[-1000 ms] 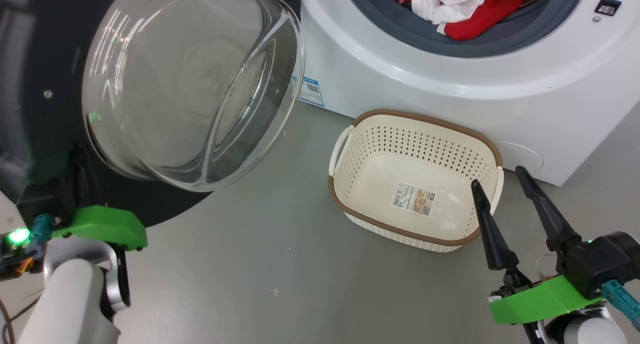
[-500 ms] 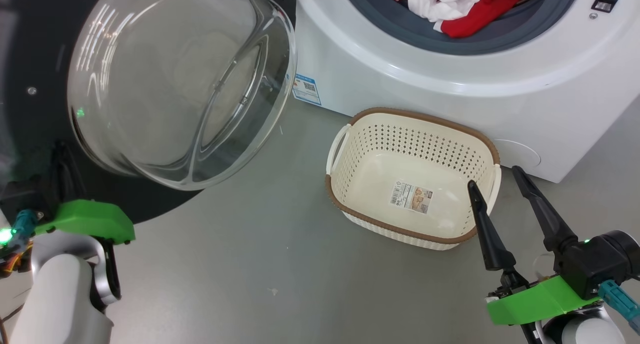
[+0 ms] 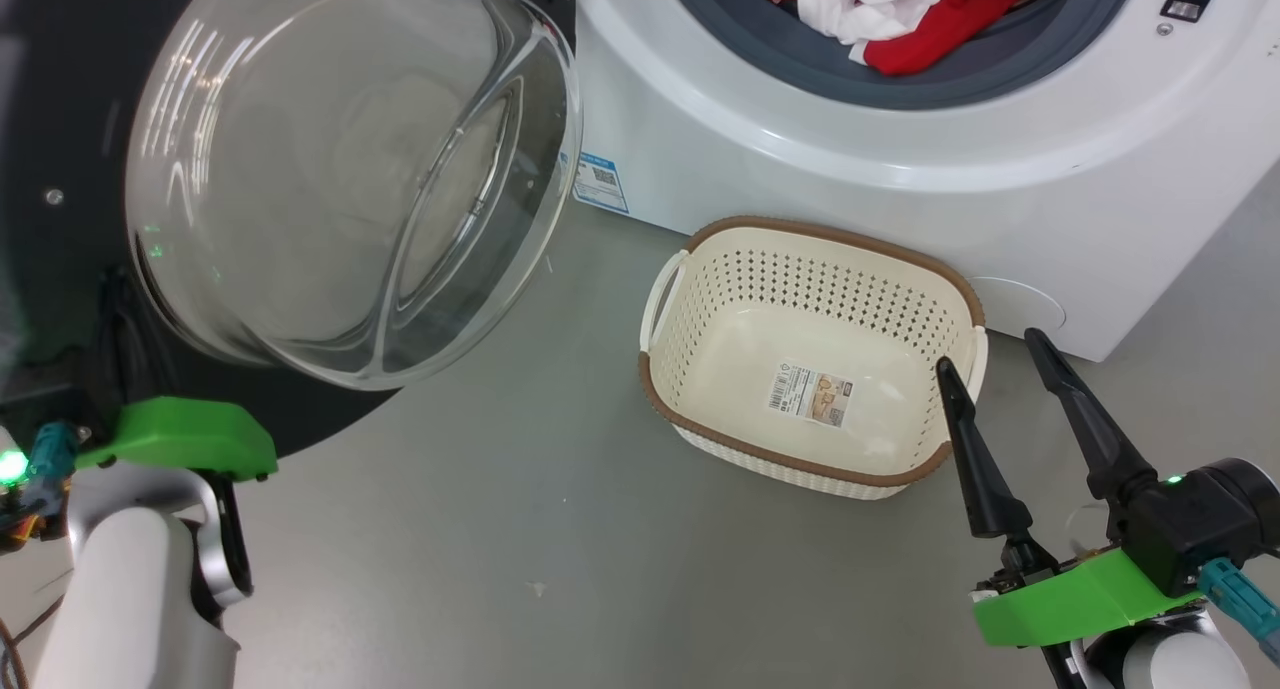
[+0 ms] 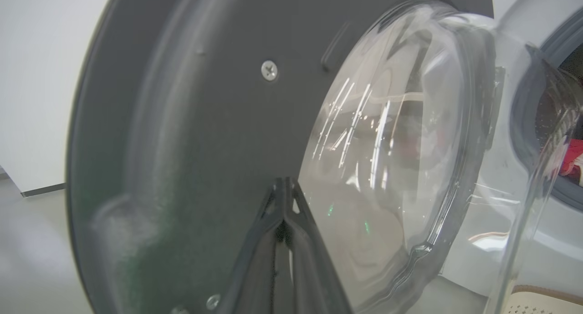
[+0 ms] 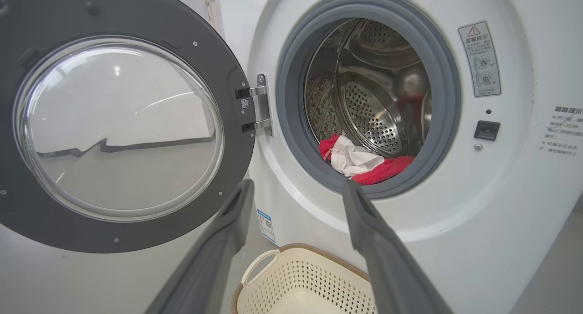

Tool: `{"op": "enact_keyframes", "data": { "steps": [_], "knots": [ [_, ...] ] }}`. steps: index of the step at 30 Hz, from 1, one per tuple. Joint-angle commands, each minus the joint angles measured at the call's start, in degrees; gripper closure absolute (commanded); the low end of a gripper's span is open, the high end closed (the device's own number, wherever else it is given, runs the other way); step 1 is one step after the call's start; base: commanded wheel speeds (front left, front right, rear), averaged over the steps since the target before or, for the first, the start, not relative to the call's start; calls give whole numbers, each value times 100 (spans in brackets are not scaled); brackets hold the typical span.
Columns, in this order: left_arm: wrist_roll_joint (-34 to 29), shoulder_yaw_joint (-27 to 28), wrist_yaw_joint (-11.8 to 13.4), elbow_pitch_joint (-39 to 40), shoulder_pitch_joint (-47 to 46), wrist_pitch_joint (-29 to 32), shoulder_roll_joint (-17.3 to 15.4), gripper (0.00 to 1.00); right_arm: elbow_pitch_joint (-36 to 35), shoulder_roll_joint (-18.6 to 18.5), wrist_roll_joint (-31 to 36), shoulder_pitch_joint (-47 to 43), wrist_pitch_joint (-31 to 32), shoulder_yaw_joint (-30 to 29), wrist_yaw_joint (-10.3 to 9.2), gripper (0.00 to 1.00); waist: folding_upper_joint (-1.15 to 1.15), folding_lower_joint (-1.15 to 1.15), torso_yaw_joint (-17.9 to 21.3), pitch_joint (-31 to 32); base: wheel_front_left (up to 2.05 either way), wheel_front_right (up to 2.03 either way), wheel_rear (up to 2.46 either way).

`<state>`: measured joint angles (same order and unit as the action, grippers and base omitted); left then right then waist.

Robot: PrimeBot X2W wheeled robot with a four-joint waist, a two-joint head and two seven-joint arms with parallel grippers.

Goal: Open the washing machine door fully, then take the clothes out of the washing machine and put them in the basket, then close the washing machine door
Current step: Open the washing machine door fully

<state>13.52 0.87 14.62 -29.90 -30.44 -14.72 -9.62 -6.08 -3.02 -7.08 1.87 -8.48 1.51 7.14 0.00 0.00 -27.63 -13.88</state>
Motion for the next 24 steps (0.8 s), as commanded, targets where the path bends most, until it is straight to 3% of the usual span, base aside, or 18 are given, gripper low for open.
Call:
{"op": "enact_keyframes", "data": {
  "steps": [1,11,13,15,24],
  "knots": [
    [-94,220,-13,218,46,-28,-200,100,-113,14,-59,202,-67,163,35,0,0,0,21,12,0,0,0],
    [-312,209,-113,1615,522,-28,92,100,54,14,-222,228,-267,58,35,0,0,0,267,168,0,0,0],
    [-334,144,-177,1962,642,-28,171,66,99,14,-262,228,-314,20,35,0,0,0,340,208,0,0,0],
    [-358,55,-260,2257,745,-28,218,0,141,14,-283,238,-359,-28,35,0,0,0,427,235,0,0,0],
    [-280,-543,-707,2885,988,-27,382,0,298,14,-341,298,-532,-285,35,0,0,0,961,379,0,0,0]
  ]
}}
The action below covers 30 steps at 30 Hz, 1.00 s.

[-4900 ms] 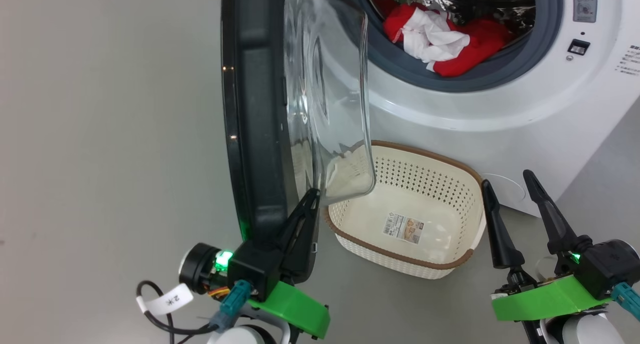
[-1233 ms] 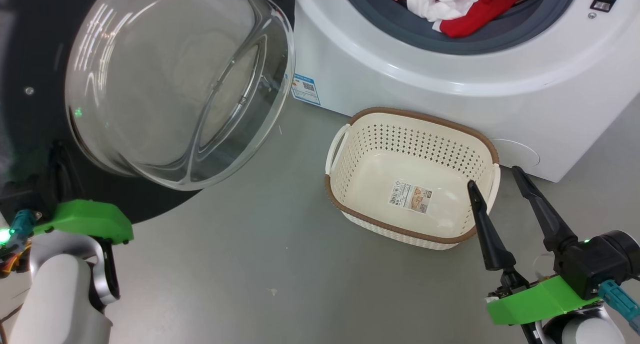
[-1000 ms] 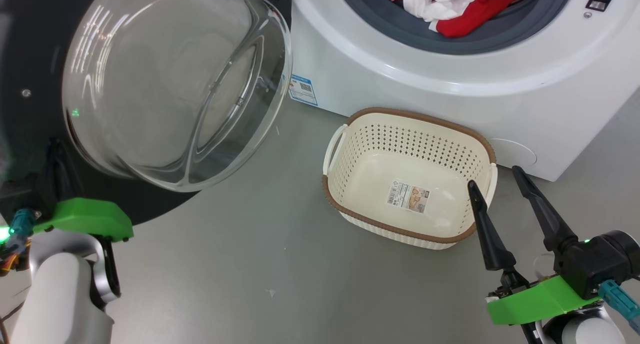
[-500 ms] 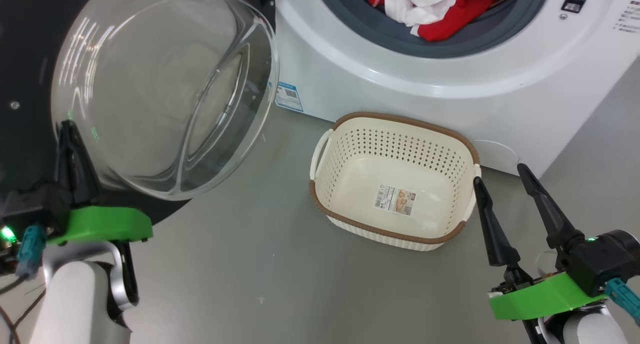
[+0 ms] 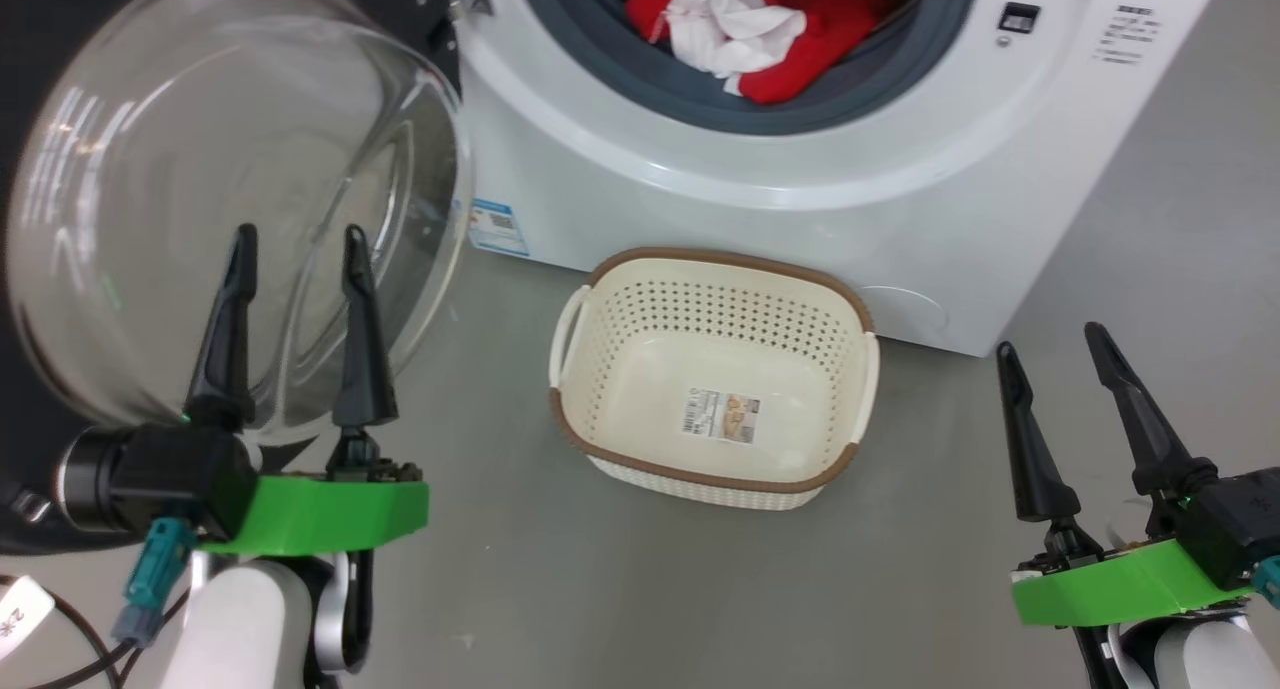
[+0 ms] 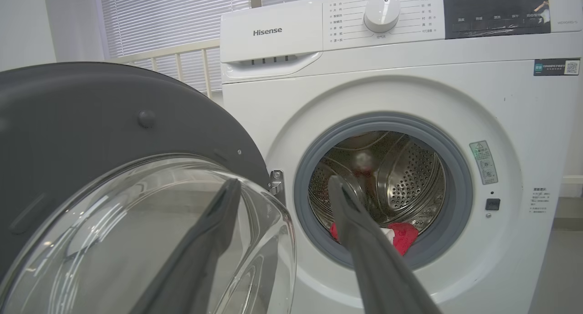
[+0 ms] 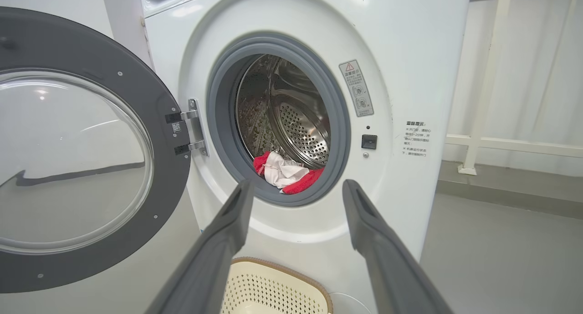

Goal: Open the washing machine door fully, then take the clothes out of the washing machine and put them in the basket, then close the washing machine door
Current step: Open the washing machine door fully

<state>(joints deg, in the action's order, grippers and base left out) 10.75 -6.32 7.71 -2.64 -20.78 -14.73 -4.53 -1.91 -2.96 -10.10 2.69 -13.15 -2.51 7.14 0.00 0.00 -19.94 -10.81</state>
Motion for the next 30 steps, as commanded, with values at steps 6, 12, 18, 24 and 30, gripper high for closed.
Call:
{"op": "enact_keyframes", "data": {
  "steps": [6,12,18,24,30],
  "knots": [
    [117,98,-214,181,107,-26,-111,0,-55,8,-64,240,-138,42,35,0,0,0,699,152,0,0,0],
    [355,13,-540,-24,211,-26,-123,0,1,8,-92,195,-170,-13,35,0,0,0,1116,225,0,0,0],
    [595,-82,-809,-289,340,-13,-137,0,52,8,-128,144,-182,-48,35,0,0,0,1526,333,0,0,0],
    [764,-35,-864,-416,533,-13,-129,0,-5,8,-140,40,-184,-81,35,0,0,0,1857,460,0,0,0],
    [782,-2,-885,-431,783,-20,-169,0,-74,8,-129,-128,-184,-45,35,0,0,0,2102,619,0,0,0]
  ]
}}
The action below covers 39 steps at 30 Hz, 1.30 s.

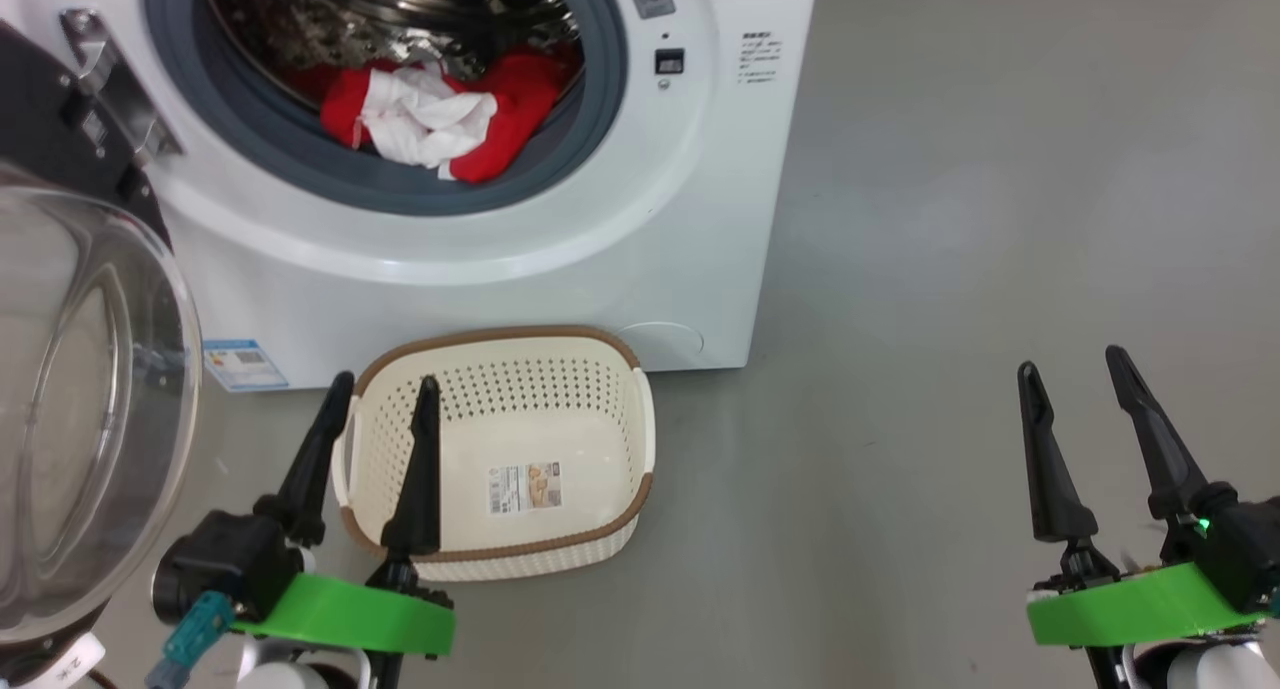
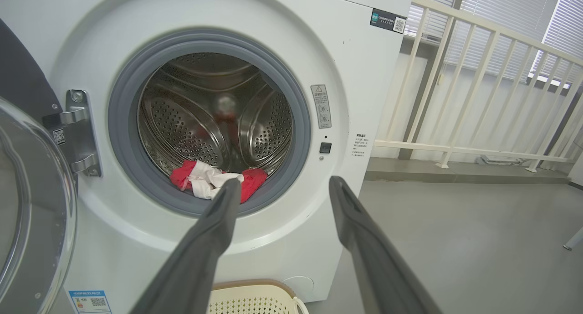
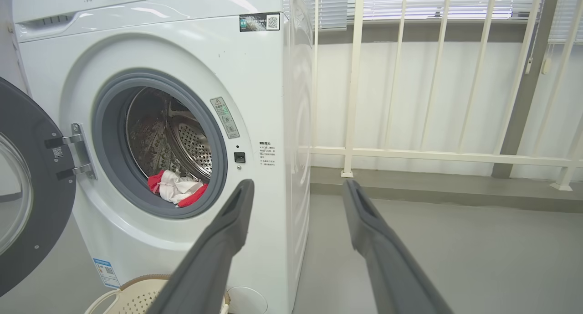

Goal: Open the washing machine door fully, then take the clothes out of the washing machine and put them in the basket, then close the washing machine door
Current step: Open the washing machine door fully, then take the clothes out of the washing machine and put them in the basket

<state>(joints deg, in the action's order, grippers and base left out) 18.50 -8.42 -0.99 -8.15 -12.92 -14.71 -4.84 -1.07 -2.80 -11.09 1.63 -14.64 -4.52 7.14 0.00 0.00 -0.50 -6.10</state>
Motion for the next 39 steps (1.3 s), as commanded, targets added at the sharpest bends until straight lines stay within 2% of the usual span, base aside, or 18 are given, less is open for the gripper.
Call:
{"op": "enact_keyframes", "data": {
  "steps": [1,8,17,39],
  "knots": [
    [3,223,-1,106,45,-22,-150,0,-162,-8,-18,-58,-35,165,35,0,0,0,190,184,0,0,0],
    [-88,282,67,155,488,-27,-220,0,-194,-8,48,-330,-35,178,35,0,0,0,375,480,0,0,0],
    [-123,327,72,277,925,-28,-321,0,-383,-8,38,-747,-36,-16,35,0,0,0,427,716,0,0,0],
    [-306,388,365,378,1201,-1,-414,0,-469,-8,-80,-983,-36,42,35,0,0,0,341,761,4,-4,0]
  ]
}}
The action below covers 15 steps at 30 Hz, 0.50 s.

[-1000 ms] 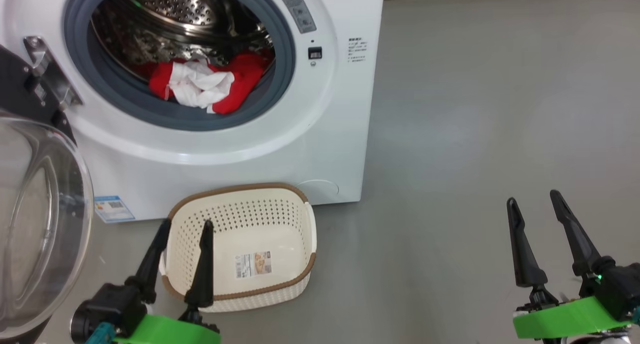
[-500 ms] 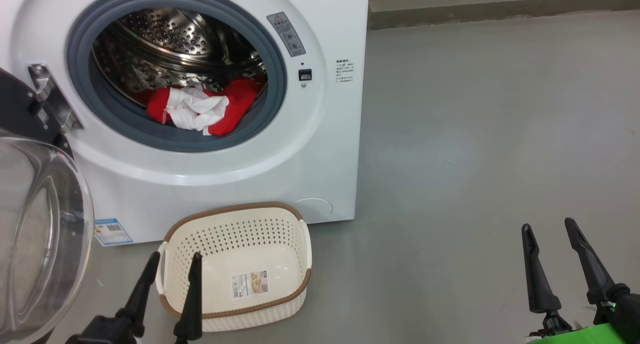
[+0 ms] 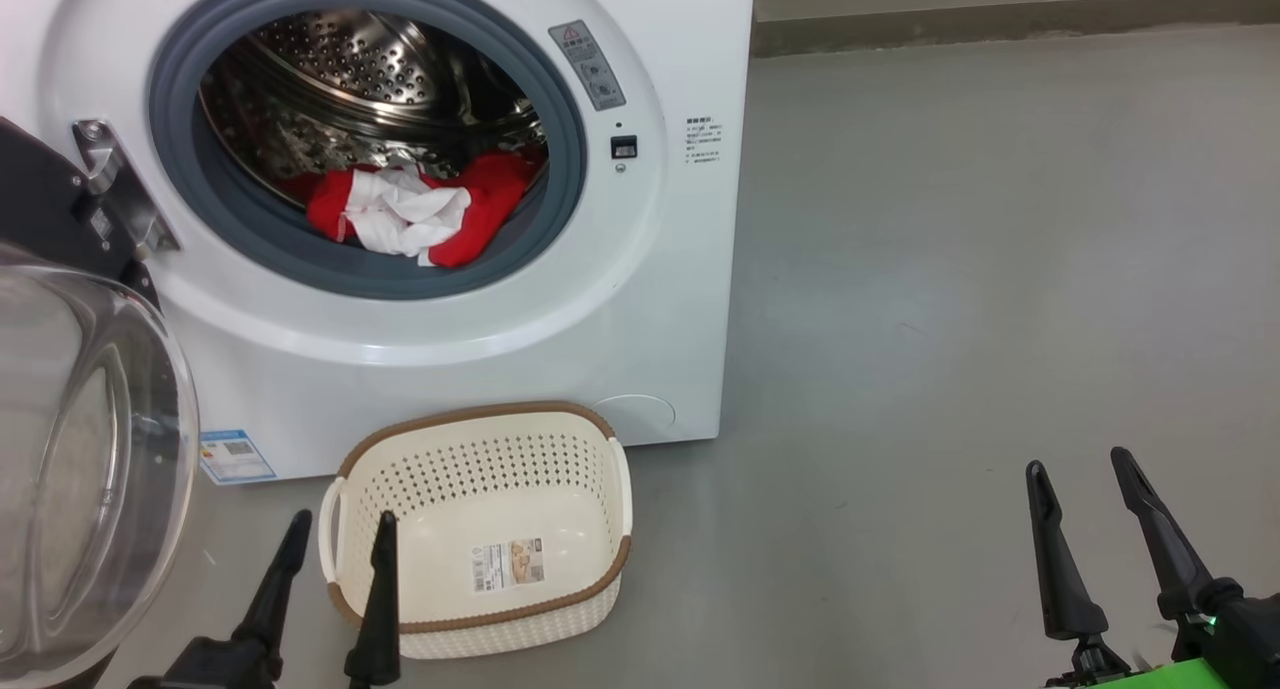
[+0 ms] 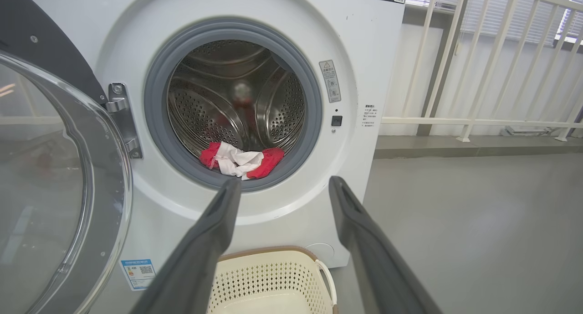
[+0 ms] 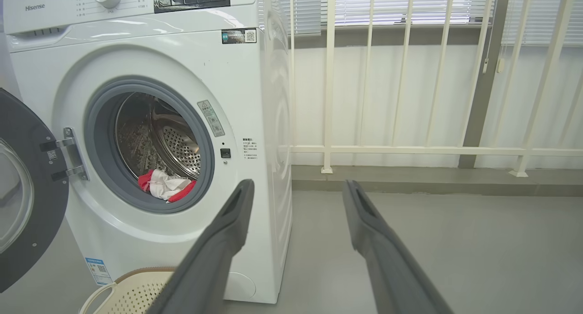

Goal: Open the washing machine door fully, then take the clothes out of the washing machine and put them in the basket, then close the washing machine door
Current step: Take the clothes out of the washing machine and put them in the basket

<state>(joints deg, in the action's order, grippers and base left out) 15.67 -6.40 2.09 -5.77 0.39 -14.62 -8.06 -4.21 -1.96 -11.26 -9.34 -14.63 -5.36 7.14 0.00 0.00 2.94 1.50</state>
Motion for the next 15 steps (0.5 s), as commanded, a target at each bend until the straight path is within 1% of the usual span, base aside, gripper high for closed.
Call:
{"op": "enact_keyframes", "data": {
  "steps": [1,6,12,15],
  "knots": [
    [-23,179,57,146,-137,-10,-94,0,-152,-92,-67,113,-37,129,35,0,0,0,-7,0,55,-55,0],
    [-7,137,46,153,-160,-8,-102,0,-135,-92,-80,120,-37,134,35,0,0,0,-30,-2,96,-96,0],
    [39,141,56,216,-166,-14,-85,0,-140,-92,-94,144,-37,173,35,0,0,0,-24,-20,155,-154,-1],
    [62,107,42,275,-156,-17,-51,0,-156,-92,-87,144,-37,174,35,0,0,0,-30,-39,117,-117,0]
  ]
}}
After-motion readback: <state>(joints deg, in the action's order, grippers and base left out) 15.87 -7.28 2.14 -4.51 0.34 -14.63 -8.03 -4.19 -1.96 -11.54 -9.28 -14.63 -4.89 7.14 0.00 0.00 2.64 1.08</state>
